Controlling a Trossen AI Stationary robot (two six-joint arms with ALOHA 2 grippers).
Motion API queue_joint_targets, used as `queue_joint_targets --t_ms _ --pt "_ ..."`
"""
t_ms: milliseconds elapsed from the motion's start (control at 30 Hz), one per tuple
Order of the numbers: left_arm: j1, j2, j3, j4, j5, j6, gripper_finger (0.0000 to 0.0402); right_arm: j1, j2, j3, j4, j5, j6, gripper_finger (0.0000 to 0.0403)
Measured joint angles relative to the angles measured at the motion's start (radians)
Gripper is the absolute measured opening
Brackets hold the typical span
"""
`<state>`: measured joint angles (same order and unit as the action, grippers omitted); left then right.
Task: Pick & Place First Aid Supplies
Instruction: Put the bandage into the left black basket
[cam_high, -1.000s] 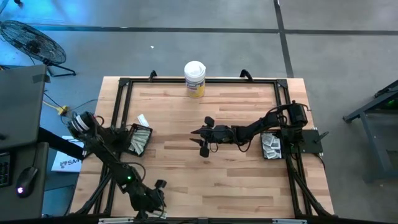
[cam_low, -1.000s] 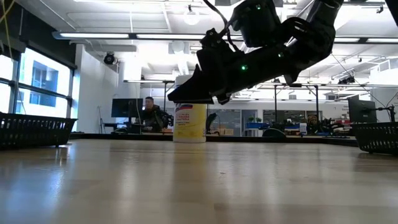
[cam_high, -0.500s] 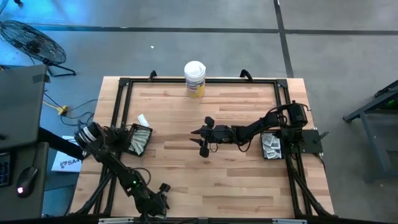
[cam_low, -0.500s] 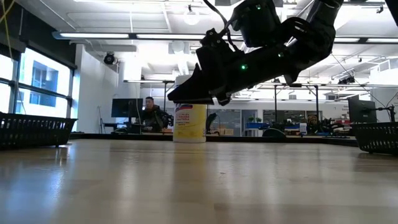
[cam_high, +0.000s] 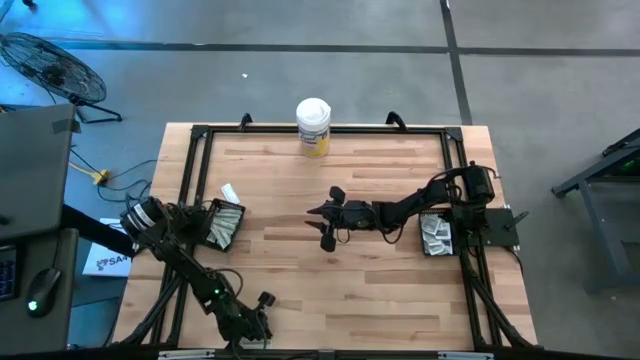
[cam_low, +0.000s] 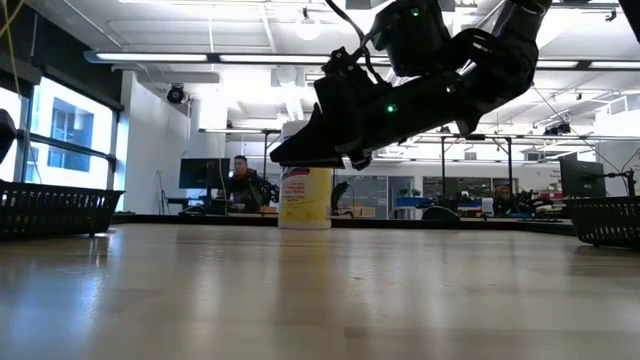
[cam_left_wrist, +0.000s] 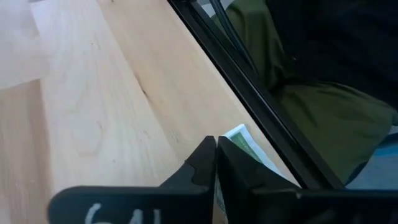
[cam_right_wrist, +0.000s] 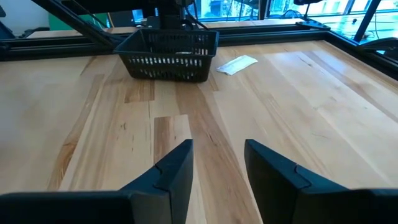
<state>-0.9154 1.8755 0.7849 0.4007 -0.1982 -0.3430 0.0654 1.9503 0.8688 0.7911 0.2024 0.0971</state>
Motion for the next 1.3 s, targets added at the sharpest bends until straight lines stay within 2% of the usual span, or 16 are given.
queue_joint_targets --t_ms 200,500,733,867,1067,1300 --pt "0.0 -0.028 -0.001 -0.048 -0.019 0.033 0.0004 0.0 0.0 0.0 0.0 0.0 0.0 0.0138" --pt "0.0 -0.221 -0.004 -0.419 -0.178 0.027 0.0001 0.006 0.0 0.0 -0.001 0.002 0.056 0.0138" --pt "0.046 -0.426 -0.003 -0.74 -0.364 -0.006 0.0 0.053 0.0 0.0 -0.031 0.058 0.056 0.0138" --pt "0.104 -0.554 -0.003 -0.974 -0.437 -0.096 0.0 0.068 0.0 0.0 -0.031 0.094 0.053 0.0138" --pt "0.247 -0.734 -0.003 -1.29 -0.469 -0.297 0.0 0.068 0.0 0.0 -0.031 0.099 0.053 0.0138" --pt "0.372 -0.867 -0.02 -1.58 -0.459 -0.675 0.0 0.067 0.0 0.0 -0.031 0.099 0.052 0.0138"
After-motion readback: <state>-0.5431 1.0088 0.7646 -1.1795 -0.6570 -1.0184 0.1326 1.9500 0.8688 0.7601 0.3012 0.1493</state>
